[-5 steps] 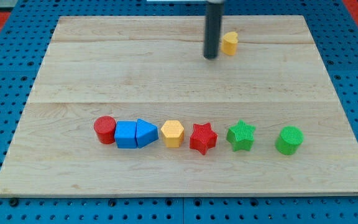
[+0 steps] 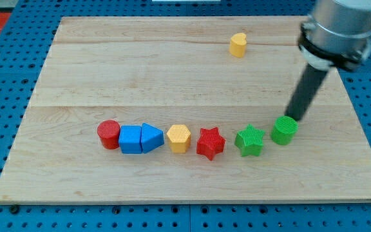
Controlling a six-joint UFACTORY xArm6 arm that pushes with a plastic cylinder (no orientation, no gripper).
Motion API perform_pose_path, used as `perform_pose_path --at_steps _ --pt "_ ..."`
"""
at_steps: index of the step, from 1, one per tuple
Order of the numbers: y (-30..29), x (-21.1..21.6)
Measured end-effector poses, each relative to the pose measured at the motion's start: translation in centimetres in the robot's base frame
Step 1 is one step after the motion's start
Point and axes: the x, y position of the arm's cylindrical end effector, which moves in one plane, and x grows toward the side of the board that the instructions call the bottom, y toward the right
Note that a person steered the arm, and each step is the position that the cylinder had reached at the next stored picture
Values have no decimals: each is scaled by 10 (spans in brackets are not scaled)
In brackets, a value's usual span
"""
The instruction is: Move green circle above the green star
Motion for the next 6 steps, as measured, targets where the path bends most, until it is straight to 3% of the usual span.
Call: perform_pose_path --at_steps 1,2,4,6 --pt "37 19" --pt "97 75" --pt "-10 59" --pt "-110 -51"
